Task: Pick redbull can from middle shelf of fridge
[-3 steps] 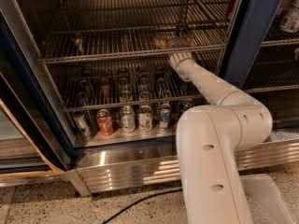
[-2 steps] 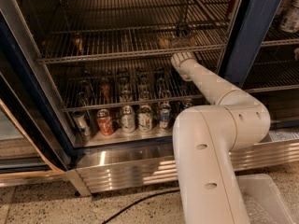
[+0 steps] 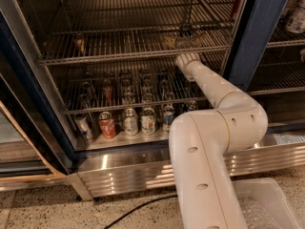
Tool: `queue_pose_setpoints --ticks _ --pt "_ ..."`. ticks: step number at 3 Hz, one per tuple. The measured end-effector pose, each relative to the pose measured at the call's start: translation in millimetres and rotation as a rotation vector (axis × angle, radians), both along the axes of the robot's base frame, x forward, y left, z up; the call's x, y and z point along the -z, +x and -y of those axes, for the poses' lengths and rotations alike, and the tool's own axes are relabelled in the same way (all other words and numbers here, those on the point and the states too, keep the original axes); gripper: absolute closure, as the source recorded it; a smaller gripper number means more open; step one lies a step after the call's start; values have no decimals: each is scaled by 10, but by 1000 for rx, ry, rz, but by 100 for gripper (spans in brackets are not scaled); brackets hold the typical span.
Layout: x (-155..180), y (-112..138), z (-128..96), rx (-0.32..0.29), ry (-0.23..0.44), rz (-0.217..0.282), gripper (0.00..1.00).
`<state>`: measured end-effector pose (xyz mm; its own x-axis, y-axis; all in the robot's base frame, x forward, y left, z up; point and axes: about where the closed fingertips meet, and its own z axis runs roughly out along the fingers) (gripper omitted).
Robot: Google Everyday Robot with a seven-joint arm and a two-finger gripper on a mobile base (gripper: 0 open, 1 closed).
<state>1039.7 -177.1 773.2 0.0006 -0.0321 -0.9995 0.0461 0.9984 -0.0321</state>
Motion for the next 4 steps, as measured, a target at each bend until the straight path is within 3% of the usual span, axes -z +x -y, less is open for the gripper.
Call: queue_pose_setpoints --ticks 1,4 --pt "0 0 0 0 0 0 0" --pt "0 0 -1 0 0 0 66"
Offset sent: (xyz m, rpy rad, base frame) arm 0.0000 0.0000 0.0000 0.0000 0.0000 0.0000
